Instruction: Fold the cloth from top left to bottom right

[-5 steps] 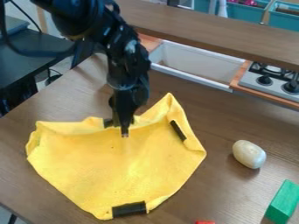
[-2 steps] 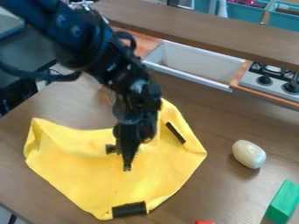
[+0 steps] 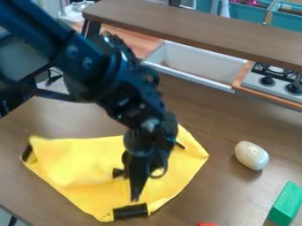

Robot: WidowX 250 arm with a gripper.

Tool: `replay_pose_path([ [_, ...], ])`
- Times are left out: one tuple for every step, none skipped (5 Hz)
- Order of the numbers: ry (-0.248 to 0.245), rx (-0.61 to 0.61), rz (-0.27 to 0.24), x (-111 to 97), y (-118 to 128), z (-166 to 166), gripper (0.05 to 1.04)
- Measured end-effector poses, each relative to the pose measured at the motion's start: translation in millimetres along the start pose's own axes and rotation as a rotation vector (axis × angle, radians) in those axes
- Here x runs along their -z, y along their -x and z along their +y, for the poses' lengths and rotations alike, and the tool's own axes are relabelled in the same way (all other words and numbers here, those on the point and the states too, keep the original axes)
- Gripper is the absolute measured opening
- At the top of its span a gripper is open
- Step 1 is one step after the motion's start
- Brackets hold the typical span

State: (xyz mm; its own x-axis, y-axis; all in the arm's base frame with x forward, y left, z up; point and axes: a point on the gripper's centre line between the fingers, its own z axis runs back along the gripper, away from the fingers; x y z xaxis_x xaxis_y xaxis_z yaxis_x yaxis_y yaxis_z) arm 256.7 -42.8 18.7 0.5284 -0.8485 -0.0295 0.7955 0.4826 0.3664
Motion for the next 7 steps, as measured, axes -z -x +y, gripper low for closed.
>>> replay_pose_path([
  [-0.019,0.029,-0.002,-5.1,-2.2,-12.8,0.053],
  [-0.033,0.058,0.002,-5.9,-9.2,-25.0,0.068],
  [-0.006,0.091,0.042,5.2,-9.6,-34.7,0.206],
  [0.032,0.124,0.066,13.2,-14.0,-35.2,0.462],
  [0.085,0.143,0.072,14.3,-11.0,-27.3,0.772],
  [0.169,0.153,0.054,6.5,-2.9,-9.0,0.989],
  [0.22,0.106,-0.012,-14.4,15.7,22.6,1.0],
])
